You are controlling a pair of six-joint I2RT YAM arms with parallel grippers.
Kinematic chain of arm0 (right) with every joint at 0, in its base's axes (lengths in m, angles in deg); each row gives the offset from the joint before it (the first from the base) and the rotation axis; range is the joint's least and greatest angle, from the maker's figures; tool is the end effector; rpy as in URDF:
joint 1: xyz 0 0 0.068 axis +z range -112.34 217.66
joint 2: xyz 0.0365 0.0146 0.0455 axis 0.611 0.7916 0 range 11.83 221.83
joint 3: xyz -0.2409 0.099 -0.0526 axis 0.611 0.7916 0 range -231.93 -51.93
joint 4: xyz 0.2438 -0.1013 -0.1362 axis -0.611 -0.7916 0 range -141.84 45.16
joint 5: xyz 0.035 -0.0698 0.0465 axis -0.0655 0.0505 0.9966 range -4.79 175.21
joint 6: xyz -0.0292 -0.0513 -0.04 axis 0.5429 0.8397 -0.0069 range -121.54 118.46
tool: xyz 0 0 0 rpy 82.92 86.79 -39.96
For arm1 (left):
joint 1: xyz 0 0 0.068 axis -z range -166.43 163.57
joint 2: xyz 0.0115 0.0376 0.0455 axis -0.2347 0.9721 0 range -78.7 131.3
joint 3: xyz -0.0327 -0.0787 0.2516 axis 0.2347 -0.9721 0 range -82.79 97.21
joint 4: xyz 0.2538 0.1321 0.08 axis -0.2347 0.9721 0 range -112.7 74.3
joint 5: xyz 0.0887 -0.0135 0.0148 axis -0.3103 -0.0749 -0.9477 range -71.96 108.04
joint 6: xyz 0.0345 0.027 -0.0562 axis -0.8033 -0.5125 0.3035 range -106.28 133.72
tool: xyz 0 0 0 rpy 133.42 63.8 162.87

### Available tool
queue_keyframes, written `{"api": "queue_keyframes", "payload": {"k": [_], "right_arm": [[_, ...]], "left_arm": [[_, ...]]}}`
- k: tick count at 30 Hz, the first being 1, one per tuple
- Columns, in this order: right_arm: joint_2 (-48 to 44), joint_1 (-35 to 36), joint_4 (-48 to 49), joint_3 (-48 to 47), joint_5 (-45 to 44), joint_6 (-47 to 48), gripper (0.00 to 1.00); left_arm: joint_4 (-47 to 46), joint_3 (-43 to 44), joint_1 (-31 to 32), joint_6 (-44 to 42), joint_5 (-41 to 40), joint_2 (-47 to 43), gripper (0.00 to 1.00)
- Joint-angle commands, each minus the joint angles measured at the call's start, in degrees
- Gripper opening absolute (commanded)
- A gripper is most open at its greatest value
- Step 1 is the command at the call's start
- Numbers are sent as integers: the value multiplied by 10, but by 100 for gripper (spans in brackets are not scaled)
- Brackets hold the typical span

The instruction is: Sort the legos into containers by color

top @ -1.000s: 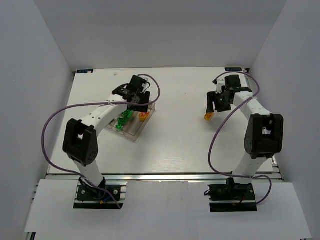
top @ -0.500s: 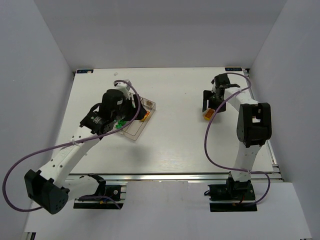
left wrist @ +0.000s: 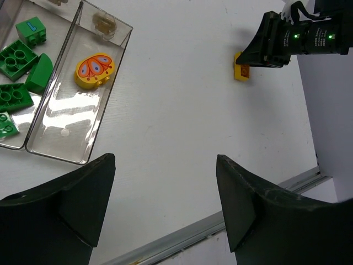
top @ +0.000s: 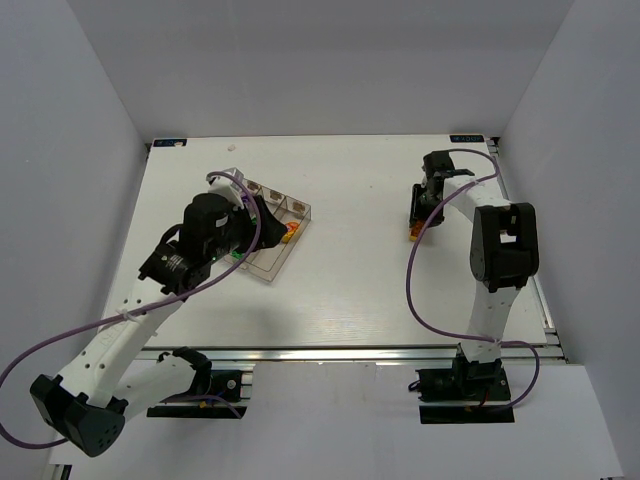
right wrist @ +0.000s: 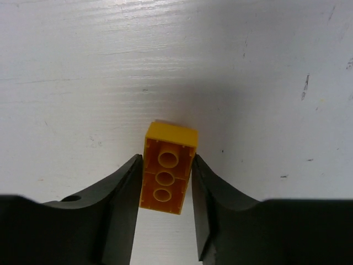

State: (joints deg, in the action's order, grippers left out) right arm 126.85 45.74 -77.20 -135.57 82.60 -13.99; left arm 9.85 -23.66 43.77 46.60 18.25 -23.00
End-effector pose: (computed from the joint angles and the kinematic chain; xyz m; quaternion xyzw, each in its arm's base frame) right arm 0.4556 0.0619 0.1312 0.0423 0.9727 0.0186 0.2275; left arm 0.2331 -0.1360 0.3377 -0.0193 0.8619 -0.2664 0.4309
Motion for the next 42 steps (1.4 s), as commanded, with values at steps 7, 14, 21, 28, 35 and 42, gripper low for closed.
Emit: {"api": "queue_keyframes", "payload": {"k": [7,14,21,28,35,42], "right_arm": [[2,32,-16,-56,116,115,8],[27,106,-93,-236,336,279,0],[57,217,-80,-327,455,387,0],[127,296,8,-371,415,386,0],[157,346,75,-374,369,383,0],[169,374,82,-358,353,379,28]], "left_arm": [[-2,-8,0,15,7,-27,84],[-23,-10,0,15,11,-50,84],[-30,-3,0,18,8,-76,85],[-23,-13,0,32,7,-103,87],[-16,-20,0,40,7,-122,88],[-14,-22,0,43,6,-127,89]]}}
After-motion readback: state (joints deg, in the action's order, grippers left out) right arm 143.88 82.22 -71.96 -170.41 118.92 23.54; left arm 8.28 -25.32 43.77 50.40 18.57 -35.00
